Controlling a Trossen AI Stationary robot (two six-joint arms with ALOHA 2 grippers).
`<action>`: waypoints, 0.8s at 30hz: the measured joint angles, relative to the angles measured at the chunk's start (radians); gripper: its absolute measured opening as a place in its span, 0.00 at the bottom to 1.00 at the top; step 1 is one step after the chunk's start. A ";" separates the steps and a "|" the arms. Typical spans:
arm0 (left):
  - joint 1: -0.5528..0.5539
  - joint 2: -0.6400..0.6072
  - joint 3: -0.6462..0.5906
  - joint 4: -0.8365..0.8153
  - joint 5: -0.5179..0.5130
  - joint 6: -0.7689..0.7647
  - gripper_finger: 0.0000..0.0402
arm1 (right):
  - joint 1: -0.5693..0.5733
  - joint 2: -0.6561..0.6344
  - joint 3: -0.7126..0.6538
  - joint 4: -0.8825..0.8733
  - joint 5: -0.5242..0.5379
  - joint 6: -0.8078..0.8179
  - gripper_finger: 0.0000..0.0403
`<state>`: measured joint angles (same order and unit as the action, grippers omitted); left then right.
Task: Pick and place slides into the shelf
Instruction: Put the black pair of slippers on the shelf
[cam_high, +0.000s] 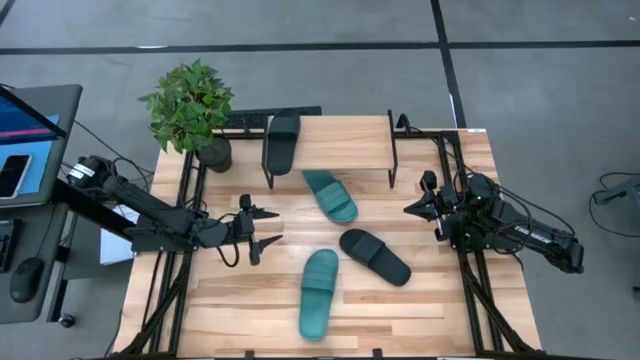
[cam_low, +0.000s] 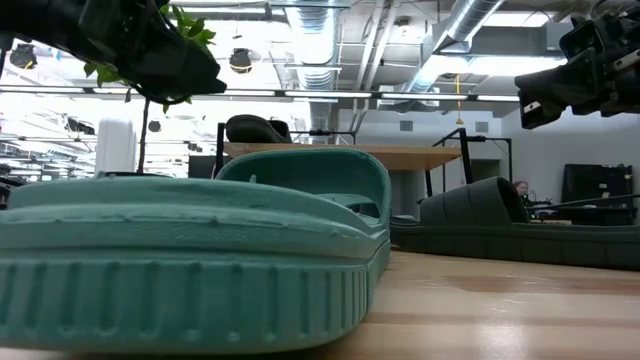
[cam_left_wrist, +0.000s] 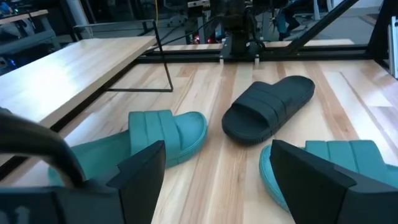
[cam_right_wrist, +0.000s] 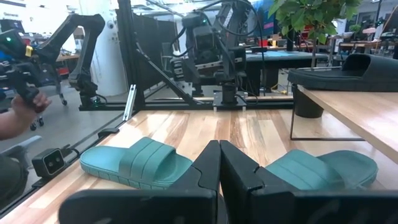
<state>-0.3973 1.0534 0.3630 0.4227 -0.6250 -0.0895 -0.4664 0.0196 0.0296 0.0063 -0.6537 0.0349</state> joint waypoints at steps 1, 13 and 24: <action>0.000 0.000 0.000 -0.005 0.000 0.000 0.68 | 0.000 0.000 0.000 0.000 0.000 0.000 0.00; 0.000 0.000 0.000 -0.129 0.000 -0.045 0.68 | 0.000 0.000 0.000 0.000 0.000 0.000 0.00; 0.000 0.000 0.000 -0.125 -0.004 -0.087 0.68 | 0.002 0.000 -0.001 0.171 0.003 0.236 0.00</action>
<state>-0.3973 1.0538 0.3630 0.2974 -0.6292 -0.1762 -0.4644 0.0193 0.0288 0.1776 -0.6506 0.2706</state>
